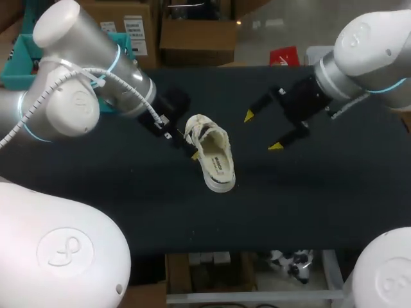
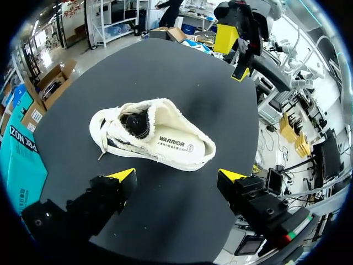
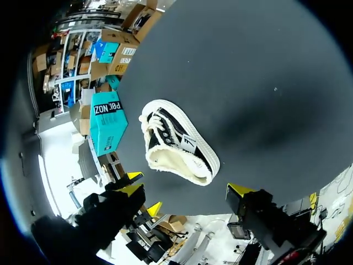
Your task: Open the shoe tongue, take the insole out of the shoe, put the insole back into the shoe, and pack the shoe into the shoebox
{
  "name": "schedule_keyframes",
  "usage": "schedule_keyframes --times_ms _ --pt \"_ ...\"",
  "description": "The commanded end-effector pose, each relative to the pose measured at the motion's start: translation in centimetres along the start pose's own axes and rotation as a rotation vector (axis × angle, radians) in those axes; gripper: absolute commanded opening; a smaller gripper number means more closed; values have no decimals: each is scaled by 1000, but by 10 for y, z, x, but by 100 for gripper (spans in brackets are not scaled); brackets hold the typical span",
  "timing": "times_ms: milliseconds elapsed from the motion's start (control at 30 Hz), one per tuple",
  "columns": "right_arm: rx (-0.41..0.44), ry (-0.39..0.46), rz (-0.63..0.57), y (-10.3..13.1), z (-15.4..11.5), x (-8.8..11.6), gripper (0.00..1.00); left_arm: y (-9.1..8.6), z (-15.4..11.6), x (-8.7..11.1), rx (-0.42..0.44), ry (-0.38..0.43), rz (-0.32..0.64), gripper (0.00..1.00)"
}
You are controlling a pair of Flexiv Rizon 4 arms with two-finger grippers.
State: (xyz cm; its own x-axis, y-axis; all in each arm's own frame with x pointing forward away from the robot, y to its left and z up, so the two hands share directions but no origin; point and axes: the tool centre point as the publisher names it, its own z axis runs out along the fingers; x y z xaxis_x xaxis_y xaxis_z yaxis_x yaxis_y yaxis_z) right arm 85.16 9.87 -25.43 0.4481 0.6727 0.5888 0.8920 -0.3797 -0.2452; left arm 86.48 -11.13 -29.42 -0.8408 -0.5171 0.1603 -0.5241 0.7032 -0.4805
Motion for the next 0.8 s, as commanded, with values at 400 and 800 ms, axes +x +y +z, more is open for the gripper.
schedule_keyframes --times_ms 400,800 --pt "81 -144 -160 1 -36 3 100 -11 8 4 -65 -79 -68 100" --pt "37 -284 -511 -13 -71 -10 100 -16 41 5 -135 -208 -578 100"
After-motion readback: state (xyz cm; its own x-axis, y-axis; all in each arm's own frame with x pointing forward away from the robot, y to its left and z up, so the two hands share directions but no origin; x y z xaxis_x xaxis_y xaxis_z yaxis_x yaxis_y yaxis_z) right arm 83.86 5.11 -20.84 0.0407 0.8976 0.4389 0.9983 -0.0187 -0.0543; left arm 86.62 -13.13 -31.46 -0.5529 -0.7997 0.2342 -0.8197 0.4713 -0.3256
